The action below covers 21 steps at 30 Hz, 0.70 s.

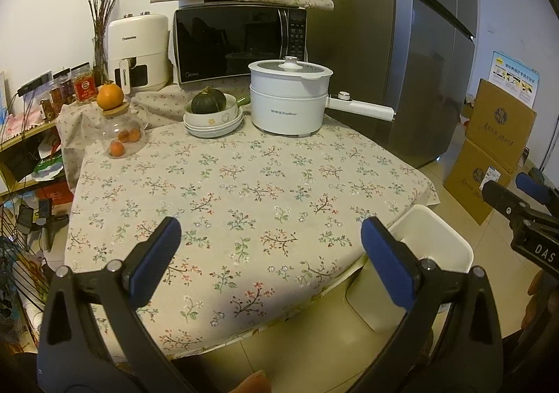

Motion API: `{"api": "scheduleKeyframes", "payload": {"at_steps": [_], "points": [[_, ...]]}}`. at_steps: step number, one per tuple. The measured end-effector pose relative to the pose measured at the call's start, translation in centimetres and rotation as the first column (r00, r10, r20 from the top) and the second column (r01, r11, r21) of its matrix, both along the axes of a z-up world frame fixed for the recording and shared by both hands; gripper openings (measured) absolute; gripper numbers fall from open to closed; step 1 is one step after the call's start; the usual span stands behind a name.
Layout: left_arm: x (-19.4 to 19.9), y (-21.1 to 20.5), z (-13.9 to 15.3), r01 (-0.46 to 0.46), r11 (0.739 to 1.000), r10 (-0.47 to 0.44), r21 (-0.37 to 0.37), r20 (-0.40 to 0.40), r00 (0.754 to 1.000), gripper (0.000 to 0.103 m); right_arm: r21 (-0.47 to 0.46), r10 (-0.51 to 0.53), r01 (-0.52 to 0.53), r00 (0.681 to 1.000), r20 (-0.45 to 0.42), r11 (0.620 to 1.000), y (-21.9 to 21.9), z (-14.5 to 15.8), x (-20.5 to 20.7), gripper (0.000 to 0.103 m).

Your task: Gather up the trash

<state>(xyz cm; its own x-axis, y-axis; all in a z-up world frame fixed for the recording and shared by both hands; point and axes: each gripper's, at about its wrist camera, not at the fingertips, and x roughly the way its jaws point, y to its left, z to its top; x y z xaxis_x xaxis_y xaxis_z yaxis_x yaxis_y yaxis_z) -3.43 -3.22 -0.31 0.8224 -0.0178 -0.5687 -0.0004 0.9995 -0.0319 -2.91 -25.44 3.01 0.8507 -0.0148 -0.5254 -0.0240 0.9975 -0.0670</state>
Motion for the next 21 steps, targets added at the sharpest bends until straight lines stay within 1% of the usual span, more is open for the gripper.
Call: {"api": "scheduleKeyframes", "payload": {"at_steps": [21], "points": [[-0.05,-0.05,-0.20,-0.002,1.000,0.002,0.003,-0.001,1.000,0.102,-0.003,0.004,-0.004,1.000,0.001,1.000,0.02,-0.08,0.05,0.092]]}}
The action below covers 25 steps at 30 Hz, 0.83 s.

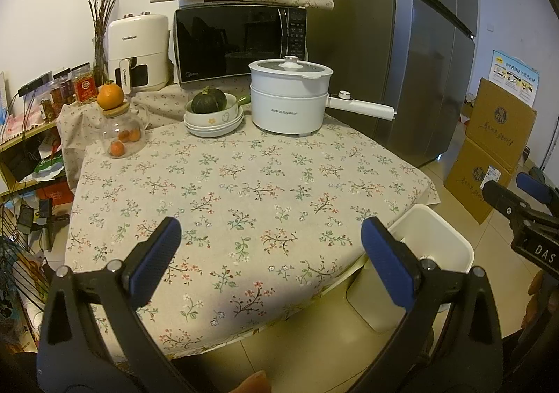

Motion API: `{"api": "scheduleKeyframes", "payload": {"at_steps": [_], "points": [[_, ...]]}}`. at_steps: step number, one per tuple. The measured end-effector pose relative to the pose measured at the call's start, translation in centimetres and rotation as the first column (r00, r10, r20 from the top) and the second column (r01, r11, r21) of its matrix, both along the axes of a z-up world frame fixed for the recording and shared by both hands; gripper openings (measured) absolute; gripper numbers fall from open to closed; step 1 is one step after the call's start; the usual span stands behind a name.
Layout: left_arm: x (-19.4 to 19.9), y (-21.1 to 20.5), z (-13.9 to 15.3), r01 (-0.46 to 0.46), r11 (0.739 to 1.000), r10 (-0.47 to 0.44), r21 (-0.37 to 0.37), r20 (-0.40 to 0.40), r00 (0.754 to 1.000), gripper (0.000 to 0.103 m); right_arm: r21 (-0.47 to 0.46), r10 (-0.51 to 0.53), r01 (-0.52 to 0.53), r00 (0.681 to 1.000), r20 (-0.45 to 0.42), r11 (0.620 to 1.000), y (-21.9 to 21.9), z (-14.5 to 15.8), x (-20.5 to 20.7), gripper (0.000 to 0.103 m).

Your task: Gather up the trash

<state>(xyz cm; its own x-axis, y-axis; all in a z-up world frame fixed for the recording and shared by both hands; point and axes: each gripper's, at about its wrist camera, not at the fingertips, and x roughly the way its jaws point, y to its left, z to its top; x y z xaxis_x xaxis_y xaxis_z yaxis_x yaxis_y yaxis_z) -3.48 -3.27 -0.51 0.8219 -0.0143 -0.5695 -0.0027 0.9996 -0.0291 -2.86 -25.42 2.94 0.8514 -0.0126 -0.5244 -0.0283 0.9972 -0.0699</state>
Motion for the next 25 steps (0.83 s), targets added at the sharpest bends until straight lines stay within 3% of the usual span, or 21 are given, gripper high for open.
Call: {"api": "scheduleKeyframes", "payload": {"at_steps": [21,25], "points": [[0.4,0.1,-0.1,0.015,1.000,-0.015,-0.002,-0.033,0.999,0.102,-0.009,-0.002,0.002,1.000,0.010,1.000,0.0,0.1,-0.2,0.094],[1.1,0.6,0.0,0.019,1.000,-0.020,-0.012,-0.058,0.998,0.102,-0.022,0.010,-0.009,1.000,0.022,1.000,0.1,-0.1,0.0,0.103]]}}
